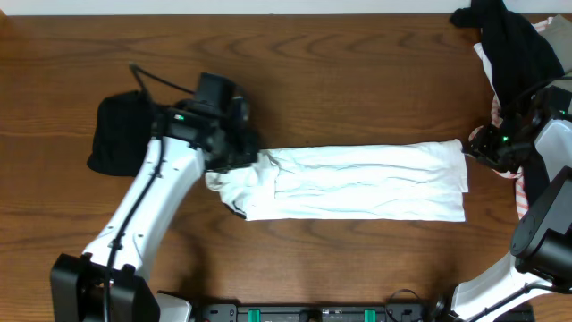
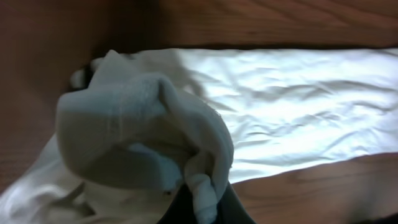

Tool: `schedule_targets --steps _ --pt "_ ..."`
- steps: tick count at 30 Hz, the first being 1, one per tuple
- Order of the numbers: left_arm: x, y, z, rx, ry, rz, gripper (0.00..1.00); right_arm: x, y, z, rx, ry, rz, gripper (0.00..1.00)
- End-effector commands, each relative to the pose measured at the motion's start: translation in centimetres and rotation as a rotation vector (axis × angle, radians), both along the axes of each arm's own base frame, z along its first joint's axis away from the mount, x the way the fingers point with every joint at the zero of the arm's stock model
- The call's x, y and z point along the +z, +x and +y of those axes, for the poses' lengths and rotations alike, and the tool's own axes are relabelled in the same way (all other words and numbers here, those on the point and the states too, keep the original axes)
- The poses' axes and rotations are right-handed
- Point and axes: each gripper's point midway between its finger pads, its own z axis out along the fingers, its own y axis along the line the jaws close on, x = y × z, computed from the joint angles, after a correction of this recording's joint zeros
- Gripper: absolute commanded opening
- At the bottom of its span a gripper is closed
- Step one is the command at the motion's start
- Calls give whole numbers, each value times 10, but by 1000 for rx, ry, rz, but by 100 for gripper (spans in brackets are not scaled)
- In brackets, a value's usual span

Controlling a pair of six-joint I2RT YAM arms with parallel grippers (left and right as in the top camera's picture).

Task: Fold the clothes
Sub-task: 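Fold the shirt's left end rightward over the shirt with the left gripper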

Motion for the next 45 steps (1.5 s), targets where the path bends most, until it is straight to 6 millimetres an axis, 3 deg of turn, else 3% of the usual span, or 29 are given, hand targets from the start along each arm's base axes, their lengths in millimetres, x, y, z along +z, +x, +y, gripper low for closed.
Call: schedule_targets --steps 1,15,35,37,41,45 --pt "15 2 -22 15 -41 -38 6 0 3 -2 10 3 -1 41" --pt "41 8 -106 -89 -181 -203 6 0 1 2 13 23 4 41" --pt "22 0 -184 -202 -262 -242 7 1 4 12 36 33 2 41" --pt "20 1 -195 -212 -283 -253 17 1 4 12 36 34 2 41" --pt "31 -5 -229 -282 -407 -278 50 1 4 12 36 33 2 41" --pt "43 -5 -236 -319 -447 -314 50 1 4 12 36 34 2 41"
